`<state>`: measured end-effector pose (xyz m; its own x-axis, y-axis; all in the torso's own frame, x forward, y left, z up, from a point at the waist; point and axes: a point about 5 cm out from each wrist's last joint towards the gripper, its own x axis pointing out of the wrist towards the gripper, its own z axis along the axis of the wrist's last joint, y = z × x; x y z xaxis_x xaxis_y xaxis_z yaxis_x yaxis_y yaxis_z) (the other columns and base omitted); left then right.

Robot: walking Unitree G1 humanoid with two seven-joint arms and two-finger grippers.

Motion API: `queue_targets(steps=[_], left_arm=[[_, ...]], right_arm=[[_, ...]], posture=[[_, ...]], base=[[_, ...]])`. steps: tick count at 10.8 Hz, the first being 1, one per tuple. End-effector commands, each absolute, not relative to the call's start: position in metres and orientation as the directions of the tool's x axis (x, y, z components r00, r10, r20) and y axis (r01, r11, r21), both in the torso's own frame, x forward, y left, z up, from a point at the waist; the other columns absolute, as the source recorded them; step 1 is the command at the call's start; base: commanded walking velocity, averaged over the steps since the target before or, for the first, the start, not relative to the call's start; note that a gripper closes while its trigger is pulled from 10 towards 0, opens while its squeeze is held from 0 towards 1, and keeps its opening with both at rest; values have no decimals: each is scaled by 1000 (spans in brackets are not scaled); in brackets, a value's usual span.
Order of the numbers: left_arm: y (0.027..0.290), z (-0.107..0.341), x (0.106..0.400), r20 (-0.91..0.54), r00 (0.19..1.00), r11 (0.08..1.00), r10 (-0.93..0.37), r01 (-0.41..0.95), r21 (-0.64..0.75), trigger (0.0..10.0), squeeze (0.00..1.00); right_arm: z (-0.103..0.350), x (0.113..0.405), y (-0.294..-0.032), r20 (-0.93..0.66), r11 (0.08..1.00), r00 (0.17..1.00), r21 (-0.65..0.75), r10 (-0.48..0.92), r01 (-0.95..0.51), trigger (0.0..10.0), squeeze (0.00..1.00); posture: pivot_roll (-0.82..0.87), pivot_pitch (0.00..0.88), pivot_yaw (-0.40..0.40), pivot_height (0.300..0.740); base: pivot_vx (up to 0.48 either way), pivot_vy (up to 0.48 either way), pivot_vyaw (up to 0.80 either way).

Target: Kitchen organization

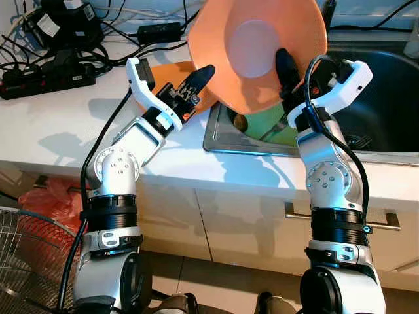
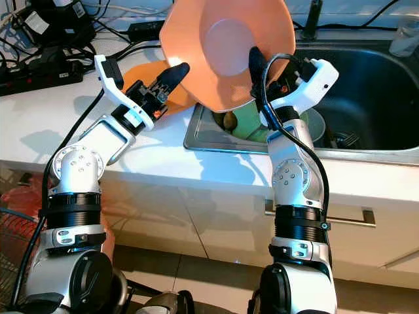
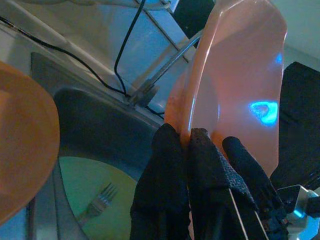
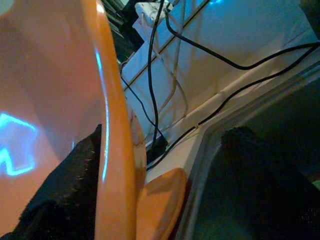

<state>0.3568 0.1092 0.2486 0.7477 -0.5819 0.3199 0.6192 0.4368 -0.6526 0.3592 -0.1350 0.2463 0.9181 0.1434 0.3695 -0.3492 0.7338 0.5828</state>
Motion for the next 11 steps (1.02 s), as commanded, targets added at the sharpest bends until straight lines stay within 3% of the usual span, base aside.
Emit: queue_targets(steps=[1,10,11], left_arm=[[109,254,352,349,720,412,-600,652,-636,0,0],[106,253,353,339,711,411,-616,657,-631,0,0],[106,253,354,325,718,436,-615,654,-619,4784,0]], right_arm=[[256,360,-130,409,719,900,578,153,-385,0,0],[255,361,-130,406,720,901,579,154,-384,0,0],[254,361,-129,403,722,901,575,159,-385,10000,0]], posture=[[-30,115,110,740],[-33,115,112,740],[-30,113,111,740]], base=[[0,0,0],[0,0,0],[0,0,0]])
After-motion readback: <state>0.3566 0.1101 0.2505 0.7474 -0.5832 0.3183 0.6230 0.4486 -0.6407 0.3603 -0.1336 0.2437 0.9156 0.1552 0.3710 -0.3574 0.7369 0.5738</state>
